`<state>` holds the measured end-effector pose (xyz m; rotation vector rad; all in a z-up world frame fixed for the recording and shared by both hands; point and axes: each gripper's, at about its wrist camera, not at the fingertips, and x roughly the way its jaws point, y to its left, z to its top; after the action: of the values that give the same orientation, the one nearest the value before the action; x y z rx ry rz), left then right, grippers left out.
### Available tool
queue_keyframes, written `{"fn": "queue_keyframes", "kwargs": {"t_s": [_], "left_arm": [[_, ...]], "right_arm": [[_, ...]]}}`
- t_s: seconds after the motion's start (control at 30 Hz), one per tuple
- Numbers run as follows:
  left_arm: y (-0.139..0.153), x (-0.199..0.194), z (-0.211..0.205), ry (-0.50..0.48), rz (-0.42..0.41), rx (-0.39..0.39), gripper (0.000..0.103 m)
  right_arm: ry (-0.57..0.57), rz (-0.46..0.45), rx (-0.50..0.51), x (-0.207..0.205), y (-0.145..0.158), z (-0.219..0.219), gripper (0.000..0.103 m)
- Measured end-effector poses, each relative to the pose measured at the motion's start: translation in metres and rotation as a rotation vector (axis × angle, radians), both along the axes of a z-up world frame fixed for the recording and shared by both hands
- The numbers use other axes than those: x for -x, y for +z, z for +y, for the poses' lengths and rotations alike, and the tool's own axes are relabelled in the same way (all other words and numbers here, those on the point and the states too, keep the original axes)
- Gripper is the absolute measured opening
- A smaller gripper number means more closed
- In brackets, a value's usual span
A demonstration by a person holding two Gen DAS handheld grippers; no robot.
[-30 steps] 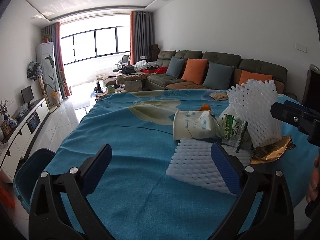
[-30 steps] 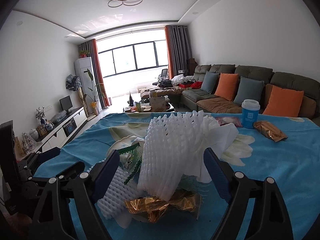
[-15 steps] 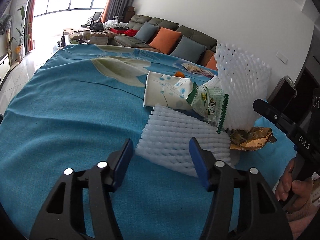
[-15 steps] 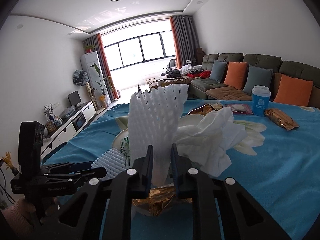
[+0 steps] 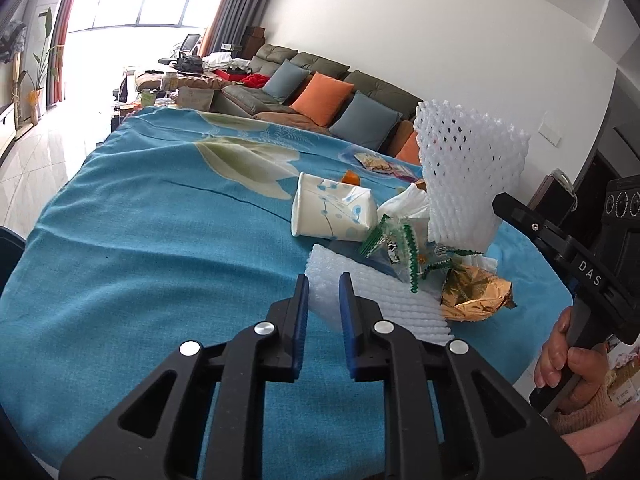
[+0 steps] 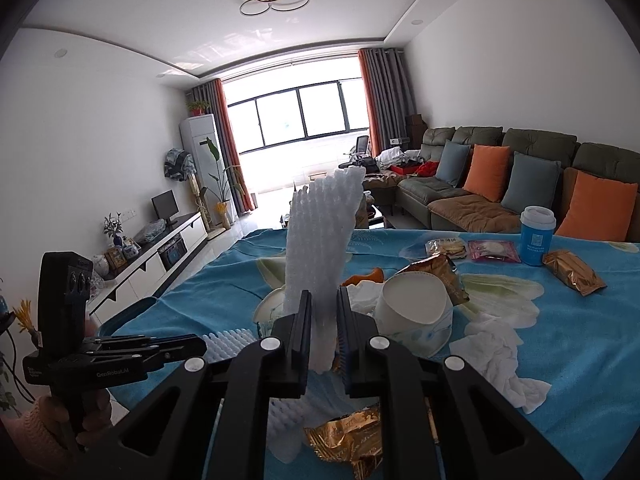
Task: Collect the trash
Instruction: 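Carry both foam pieces over the teal bin and open both tools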
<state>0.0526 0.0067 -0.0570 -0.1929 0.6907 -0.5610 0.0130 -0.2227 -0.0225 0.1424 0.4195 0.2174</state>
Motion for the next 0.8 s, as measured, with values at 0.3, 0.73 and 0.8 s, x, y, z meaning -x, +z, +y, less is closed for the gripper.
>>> {"fn": "queue_keyframes", "kwargs": {"t_s": [0.3, 0.73, 0.8], "left_arm": [[0.037, 0.029, 0.052, 0.090, -0.086, 0.016, 0.015], [0.059, 0.050, 0.171, 0.425, -0.139, -0.017, 0.015], [0.059, 0.051, 0.193, 0.494, -0.134, -0.029, 0.015]], "right_arm": [[0.111, -0.027, 0.015, -0.014, 0.012, 0.029, 0.011], [0.387, 0.024, -0.003, -0.059, 0.014, 0.119, 0.011], [0.429, 0.033, -0.004, -0.069, 0.014, 0.136, 0.011]]}}
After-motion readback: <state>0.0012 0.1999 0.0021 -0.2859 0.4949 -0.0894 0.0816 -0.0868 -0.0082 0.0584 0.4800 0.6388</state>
